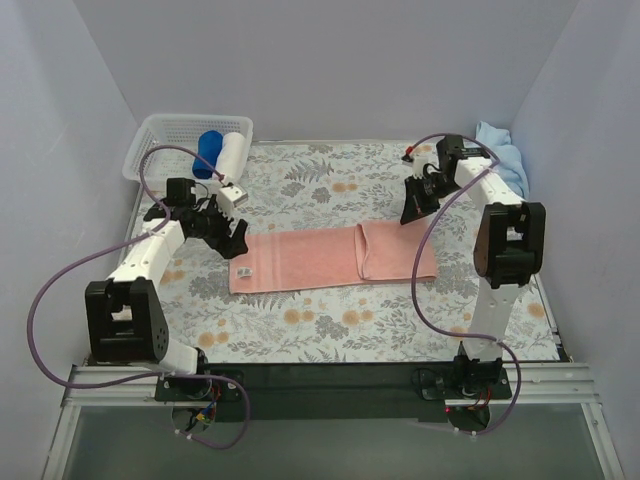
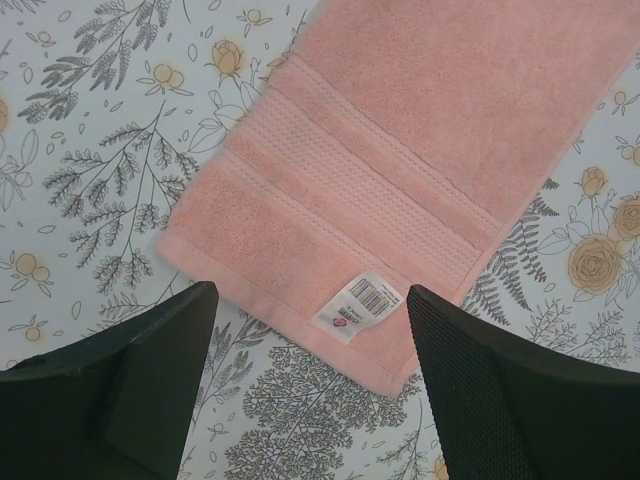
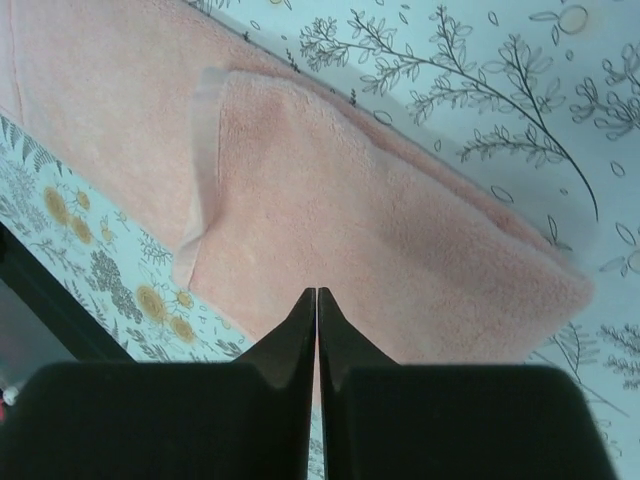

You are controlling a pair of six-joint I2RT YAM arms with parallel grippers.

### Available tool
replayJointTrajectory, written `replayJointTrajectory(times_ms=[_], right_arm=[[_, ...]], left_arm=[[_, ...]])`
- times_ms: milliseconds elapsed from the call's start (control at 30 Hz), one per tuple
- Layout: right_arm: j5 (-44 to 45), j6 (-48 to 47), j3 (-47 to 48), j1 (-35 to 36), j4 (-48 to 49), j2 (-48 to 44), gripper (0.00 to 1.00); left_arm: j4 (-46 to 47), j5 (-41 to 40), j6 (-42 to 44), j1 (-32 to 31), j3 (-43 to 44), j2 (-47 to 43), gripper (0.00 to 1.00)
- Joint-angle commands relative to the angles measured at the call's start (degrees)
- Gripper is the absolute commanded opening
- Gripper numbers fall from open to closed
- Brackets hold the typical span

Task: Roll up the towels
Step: Fold the towel

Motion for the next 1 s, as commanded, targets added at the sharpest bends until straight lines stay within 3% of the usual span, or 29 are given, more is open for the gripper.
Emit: replayJointTrajectory(times_ms=[0, 233, 500, 633, 700, 767, 833, 867, 967], right_arm=[[-3.06, 0.97, 5.29, 3.06, -0.16, 2.94, 0.06], [-7.72, 4.58, 9.34, 7.19, 2.12, 9.79, 0.06], [-7.81, 6.78, 6.8, 10.45, 7.39, 16.13, 0.08], [-8.16, 6.52, 6.71, 10.72, 7.05, 15.26, 0.21], [-7.2, 5.56, 7.15, 10.37, 5.82, 11.4, 0.38], [-6.41, 3.29, 8.02, 8.96, 2.33, 6.92, 0.44], [-4.48, 1.26, 9.52, 6.78, -0.85, 3.5, 0.43], [-3.34, 0.03, 9.61, 5.89, -3.65, 2.34, 0.37], [3.77, -5.16, 7.33, 2.64, -6.04, -0.91, 0.25]], left_arm=[[0.37, -0.32, -0.8, -0.09, 2.78, 0.76, 0.72], [-0.34, -2.17, 0.0, -2.99, 1.47, 1.2, 0.75], [0.18, -4.44, 0.61, -4.13, 0.15, 1.11, 0.77], [0.01, -9.36, 0.43, -6.5, -0.55, 2.6, 0.77], [-1.39, -10.6, 0.79, -8.17, -0.64, 3.74, 0.76], [-1.83, -12.36, 0.0, -9.58, -0.73, 4.36, 0.73], [-2.45, -14.11, -0.8, -10.55, -0.64, 5.76, 0.7], [-2.62, -14.73, -2.54, -11.95, -0.64, 6.38, 0.62], [-2.89, -16.83, -3.43, -14.58, -0.64, 8.84, 0.52]])
